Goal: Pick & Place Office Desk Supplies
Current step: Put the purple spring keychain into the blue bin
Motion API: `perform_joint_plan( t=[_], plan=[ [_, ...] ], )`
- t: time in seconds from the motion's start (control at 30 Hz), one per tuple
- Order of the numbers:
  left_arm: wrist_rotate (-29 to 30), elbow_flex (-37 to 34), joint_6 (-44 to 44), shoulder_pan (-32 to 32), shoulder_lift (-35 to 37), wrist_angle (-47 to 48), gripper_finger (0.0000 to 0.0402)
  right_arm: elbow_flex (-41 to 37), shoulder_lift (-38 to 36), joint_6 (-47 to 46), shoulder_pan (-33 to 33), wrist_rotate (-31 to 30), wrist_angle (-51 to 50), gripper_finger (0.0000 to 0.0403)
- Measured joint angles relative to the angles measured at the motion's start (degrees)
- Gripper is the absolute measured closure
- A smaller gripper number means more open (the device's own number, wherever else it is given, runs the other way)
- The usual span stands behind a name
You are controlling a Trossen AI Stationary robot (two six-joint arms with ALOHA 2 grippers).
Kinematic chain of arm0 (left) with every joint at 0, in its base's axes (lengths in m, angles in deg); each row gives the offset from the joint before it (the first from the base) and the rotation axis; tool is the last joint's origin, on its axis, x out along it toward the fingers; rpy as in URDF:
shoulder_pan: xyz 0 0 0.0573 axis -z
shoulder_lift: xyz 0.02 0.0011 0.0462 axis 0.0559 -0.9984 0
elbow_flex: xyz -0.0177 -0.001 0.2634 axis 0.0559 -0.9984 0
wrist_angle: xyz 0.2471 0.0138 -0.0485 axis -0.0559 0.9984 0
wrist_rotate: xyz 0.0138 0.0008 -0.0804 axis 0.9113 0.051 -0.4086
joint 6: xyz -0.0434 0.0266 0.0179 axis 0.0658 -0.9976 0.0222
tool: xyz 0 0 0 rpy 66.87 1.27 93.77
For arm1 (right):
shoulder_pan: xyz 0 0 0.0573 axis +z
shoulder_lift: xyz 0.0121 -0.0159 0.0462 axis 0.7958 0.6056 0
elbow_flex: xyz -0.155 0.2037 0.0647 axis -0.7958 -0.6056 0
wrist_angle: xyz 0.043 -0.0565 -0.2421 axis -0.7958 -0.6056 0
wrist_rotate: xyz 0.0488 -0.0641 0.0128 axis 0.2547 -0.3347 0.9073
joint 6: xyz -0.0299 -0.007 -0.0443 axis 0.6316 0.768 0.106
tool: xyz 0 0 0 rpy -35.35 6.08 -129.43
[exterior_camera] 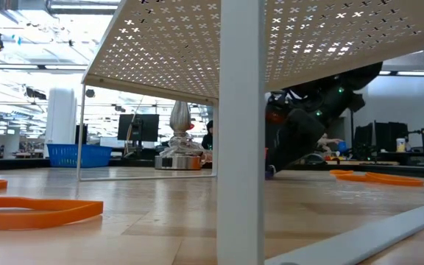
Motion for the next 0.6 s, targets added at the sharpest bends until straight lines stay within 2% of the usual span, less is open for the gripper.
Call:
perform_joint_plan(
  t=[0.2, 0.37, 0.6],
  plan=[
    [0.0, 0.0, -1.4, 0.0, 0.0, -0.4, 0.0270, 0.3, -0.4, -2.1, -0.1, 0.2, -4.8, 0.0339],
    [0.0, 0.0, -1.8, 0.4, 0.0, -0.4, 0.0270, 0.3, -0.3, -7.8, -1.1, 1.9, -4.4, 0.0387],
    [-0.2, 0.0, -4.1, 2.2, 0.0, -0.4, 0.0270, -0.2, -3.5, -12.7, -1.3, 2.4, -5.7, 0.0399]
  ],
)
